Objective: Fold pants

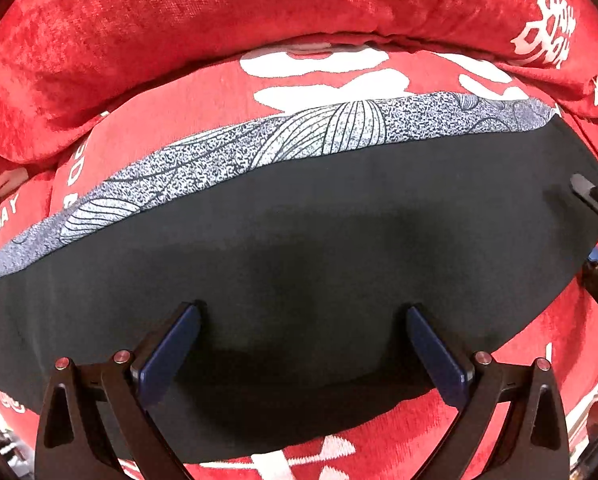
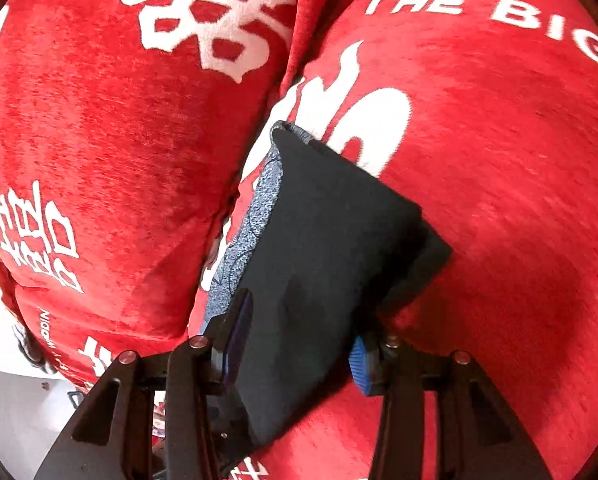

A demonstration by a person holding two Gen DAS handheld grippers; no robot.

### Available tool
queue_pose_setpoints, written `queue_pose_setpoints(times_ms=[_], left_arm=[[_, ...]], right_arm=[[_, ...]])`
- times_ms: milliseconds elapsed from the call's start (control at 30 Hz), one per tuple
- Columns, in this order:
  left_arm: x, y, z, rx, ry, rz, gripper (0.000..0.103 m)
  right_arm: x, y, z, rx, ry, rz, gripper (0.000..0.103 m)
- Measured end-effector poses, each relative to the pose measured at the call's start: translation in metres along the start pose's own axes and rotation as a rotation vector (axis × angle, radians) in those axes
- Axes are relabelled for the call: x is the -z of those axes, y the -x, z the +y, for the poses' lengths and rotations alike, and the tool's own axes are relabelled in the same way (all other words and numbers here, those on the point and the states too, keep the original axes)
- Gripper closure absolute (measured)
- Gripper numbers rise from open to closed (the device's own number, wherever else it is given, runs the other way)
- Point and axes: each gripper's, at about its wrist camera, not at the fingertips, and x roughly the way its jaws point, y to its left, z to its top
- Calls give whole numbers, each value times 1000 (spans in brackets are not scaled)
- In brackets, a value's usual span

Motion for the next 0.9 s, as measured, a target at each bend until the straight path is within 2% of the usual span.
queue_pose_setpoints(times_ms=[33, 67, 133, 200, 267, 367, 433, 533, 600, 767, 900], left_arm=[[-3, 4, 1, -3, 4, -11, 0], [-9, 15, 3, -6, 18, -57, 0], [-18, 28, 5, -9, 36, -113, 0], [-30, 33, 3, 3, 49, -144, 0], [-38, 23, 0, -8, 29, -130, 0], [-35, -12, -16, -1, 22, -23, 0], [-29, -14, -14, 9, 68, -68, 0], [-31, -12, -12, 22, 59, -52, 0], [-34, -5, -5, 45, 51, -31, 0], [-26, 33, 31, 59, 29, -126, 0], [-11, 54, 79, 46, 48, -159, 0]], right_arm=[[-2, -2, 1, 42, -14, 16, 87], [-3, -1, 3, 71, -21, 24, 88], [-3, 6, 10, 42, -6, 21, 89], [0, 13, 27, 38, 65, 17, 89], [4, 20, 42, 30, 114, 10, 89], [9, 26, 61, 19, 163, 0, 89], [15, 23, 75, 29, 211, 10, 89], [18, 25, 95, 57, 296, 5, 89], [23, 27, 109, 74, 349, 2, 89], [46, 34, 148, 125, 512, 3, 89], [81, 29, 188, 186, 681, 5, 89]])
